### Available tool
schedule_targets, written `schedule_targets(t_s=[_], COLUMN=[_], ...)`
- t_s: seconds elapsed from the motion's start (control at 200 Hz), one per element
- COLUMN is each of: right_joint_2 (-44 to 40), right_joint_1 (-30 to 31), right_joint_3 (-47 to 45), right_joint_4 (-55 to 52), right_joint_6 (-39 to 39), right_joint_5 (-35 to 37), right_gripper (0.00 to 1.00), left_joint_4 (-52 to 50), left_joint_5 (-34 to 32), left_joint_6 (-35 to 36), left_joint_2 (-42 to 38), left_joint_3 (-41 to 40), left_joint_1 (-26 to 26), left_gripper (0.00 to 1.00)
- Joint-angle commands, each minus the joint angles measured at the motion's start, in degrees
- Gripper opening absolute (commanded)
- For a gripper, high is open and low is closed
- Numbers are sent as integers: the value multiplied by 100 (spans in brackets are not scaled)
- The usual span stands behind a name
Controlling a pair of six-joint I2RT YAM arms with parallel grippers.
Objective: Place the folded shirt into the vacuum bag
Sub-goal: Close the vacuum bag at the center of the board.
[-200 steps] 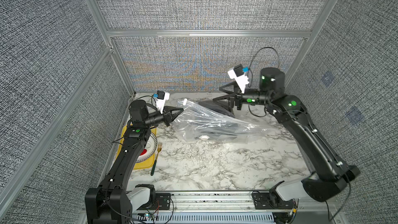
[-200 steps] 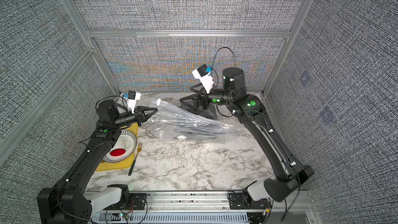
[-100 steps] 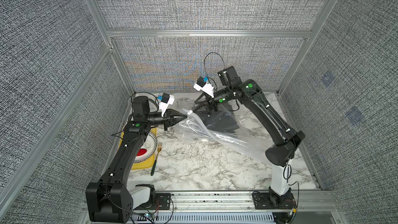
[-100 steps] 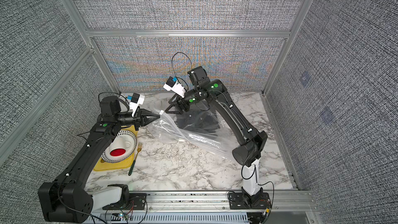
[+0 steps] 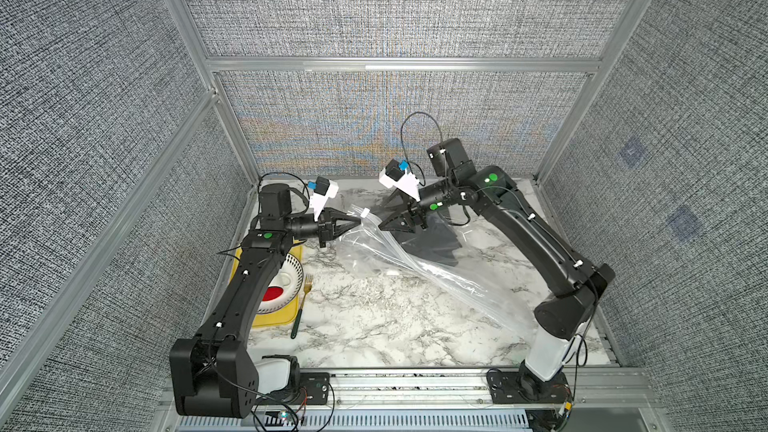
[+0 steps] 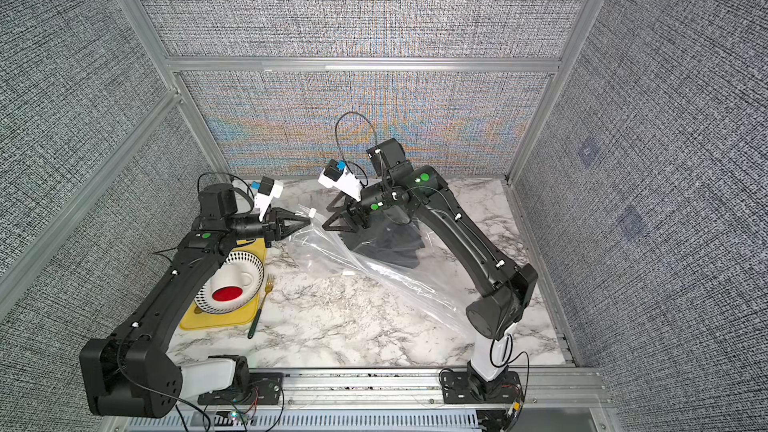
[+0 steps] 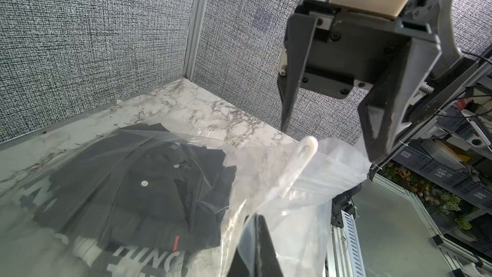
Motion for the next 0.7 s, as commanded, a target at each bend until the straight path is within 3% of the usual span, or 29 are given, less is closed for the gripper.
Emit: schedule_targets(t_s=[0.0,0.345,0.571,0.696], right_joint_2=[108,519,747,735], right_joint_1=[128,321,345,347], right_joint_3=[90,504,730,678], right_joint_4=[453,705,599,573], right_joint_6=[174,358,396,380], right_joint_5=[477,731,677,677], right_gripper=[57,55,34,33], left_joint_4=[230,240,238,238], left_joint_5=[-85,-75,-83,-85], left_joint_6=[-84,-65,-64,-56], left_joint_2=[-11,-35,-61,-70], left_joint_3=[-4,-24,-33,-42], left_joint_1=[0,0,4,-2], left_gripper=[0,0,0,0])
